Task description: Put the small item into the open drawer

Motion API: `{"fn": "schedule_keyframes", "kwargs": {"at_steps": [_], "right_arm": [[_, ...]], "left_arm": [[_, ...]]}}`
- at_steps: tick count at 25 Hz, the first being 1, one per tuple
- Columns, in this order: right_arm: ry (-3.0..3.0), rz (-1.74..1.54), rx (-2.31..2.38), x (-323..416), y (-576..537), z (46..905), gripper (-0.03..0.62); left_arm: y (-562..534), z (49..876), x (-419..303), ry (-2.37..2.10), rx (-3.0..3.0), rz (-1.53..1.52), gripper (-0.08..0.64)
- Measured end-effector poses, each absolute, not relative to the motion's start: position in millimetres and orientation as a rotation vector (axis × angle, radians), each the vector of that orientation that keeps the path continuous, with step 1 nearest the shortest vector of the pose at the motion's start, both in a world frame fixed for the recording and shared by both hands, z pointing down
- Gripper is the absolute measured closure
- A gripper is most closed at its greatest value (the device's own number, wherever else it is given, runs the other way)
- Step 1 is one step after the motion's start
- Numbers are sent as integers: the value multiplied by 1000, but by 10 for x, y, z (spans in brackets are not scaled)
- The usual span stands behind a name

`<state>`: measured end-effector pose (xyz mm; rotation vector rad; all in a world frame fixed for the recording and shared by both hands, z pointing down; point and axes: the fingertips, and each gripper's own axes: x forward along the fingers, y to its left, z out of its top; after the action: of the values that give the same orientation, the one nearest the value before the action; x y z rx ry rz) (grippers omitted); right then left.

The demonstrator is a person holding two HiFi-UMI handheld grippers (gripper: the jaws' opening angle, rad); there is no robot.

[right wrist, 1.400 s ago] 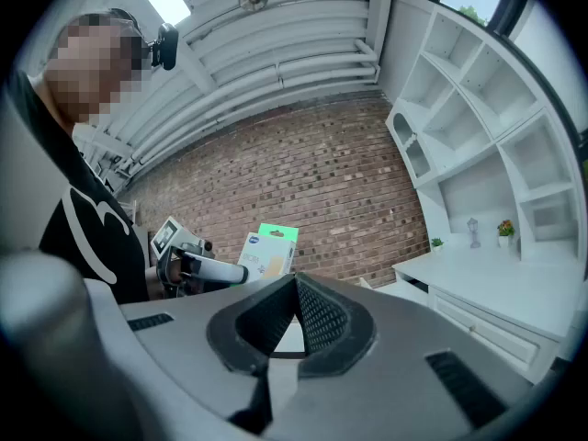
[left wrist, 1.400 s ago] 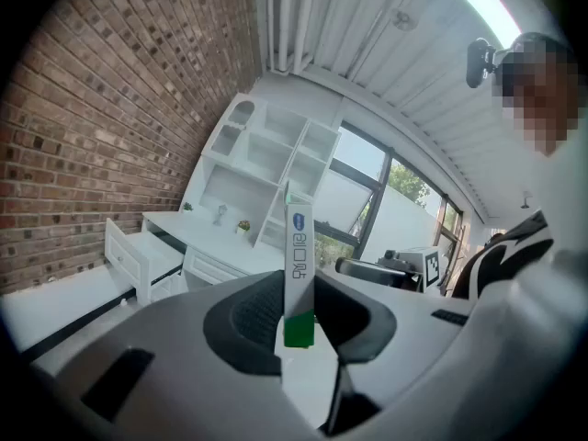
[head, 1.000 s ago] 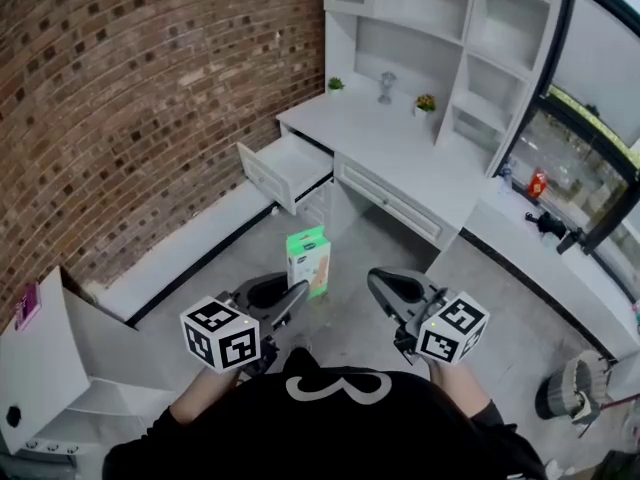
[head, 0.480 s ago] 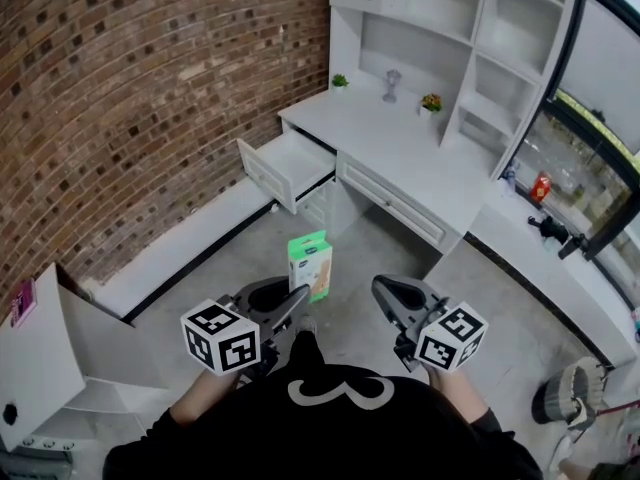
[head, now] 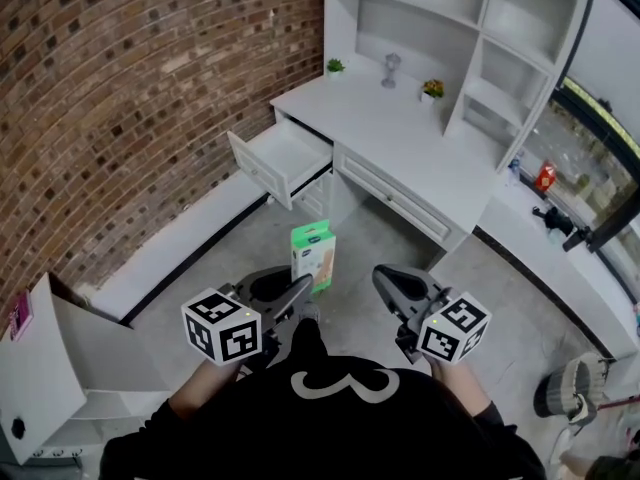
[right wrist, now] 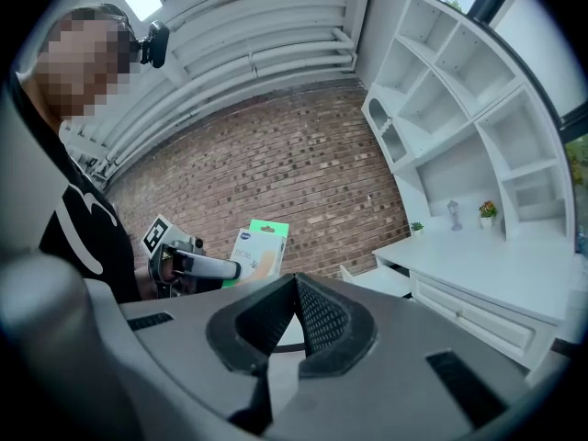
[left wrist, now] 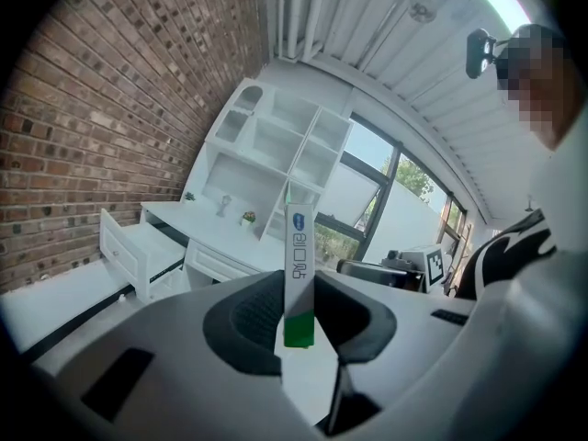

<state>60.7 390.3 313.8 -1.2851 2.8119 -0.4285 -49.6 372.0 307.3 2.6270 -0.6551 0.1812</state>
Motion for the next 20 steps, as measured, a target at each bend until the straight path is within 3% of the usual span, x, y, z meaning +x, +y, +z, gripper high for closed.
{"fn": "schedule_keyframes", "kwargs": {"at_steps": [20], "right_arm": [[2763, -737, -1325, 813, 1213, 3686, 583]], "left_arm": [[936, 3539, -128, -578, 2494, 272, 465]]}}
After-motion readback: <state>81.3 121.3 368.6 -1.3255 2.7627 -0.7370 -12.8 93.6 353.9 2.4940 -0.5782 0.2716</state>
